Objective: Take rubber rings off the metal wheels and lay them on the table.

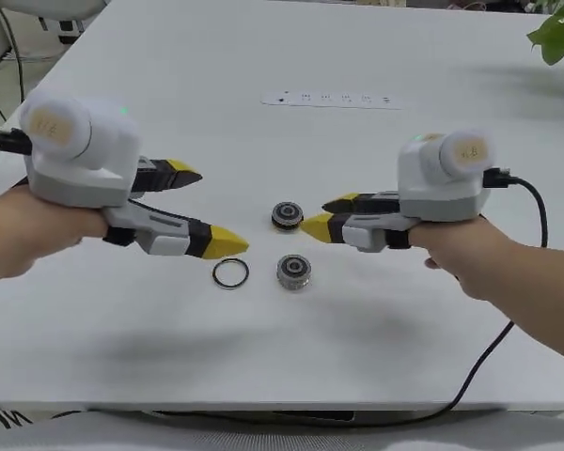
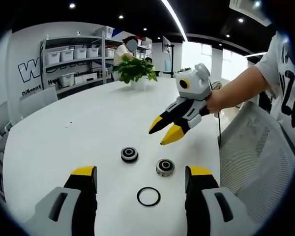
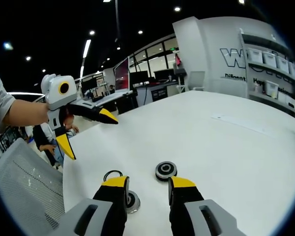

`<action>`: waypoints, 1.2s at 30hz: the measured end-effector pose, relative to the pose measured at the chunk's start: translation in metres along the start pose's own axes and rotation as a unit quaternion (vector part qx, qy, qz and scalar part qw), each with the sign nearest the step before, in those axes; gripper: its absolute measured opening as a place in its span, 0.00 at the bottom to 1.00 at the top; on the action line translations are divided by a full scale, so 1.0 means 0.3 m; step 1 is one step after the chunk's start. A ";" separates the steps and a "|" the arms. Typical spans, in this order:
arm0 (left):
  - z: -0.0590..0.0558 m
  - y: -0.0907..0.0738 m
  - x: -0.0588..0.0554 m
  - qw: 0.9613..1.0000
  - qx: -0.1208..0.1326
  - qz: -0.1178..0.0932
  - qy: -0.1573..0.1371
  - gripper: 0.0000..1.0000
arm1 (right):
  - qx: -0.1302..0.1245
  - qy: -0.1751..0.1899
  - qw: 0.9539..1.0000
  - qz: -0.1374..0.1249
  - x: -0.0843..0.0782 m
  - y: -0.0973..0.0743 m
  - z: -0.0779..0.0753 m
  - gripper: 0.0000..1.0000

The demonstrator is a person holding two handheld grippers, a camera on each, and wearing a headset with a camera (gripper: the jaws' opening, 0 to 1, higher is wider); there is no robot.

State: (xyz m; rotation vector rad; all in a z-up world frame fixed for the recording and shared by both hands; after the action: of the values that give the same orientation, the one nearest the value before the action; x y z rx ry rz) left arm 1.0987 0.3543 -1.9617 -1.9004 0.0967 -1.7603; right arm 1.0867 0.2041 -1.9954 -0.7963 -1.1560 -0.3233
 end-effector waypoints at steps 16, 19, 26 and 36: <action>0.060 0.073 -0.010 1.000 0.001 0.011 -0.002 0.63 | -0.008 -0.020 1.000 0.020 -0.035 0.022 -0.086 0.35; 0.062 0.091 -0.012 1.000 -0.002 0.015 -0.002 0.61 | -0.006 -0.025 0.999 0.024 -0.041 0.032 -0.096 0.35; 0.065 0.134 -0.012 1.000 -0.011 0.019 0.002 0.57 | 0.003 -0.030 0.999 0.029 -0.048 0.049 -0.102 0.35; 0.083 0.183 -0.018 0.999 -0.018 0.027 0.003 0.51 | 0.010 -0.040 0.998 0.037 -0.055 0.074 -0.122 0.35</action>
State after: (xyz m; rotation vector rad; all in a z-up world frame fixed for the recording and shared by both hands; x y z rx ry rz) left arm 1.1382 0.3181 -1.9901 -1.9000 0.1803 -1.7387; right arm 1.1190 0.1908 -2.0253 -0.8395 -1.1993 -0.2195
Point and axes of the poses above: the centre of the closed fingertips' face, and the gripper's own axes: y roughly forward along the fingers, z roughly to its left, x roughly out of its top, the point moved 4 cm from there along -y, roughly backward along the fingers, and after that the axes turned 4 degrees about -z, right-handed, at the moved point
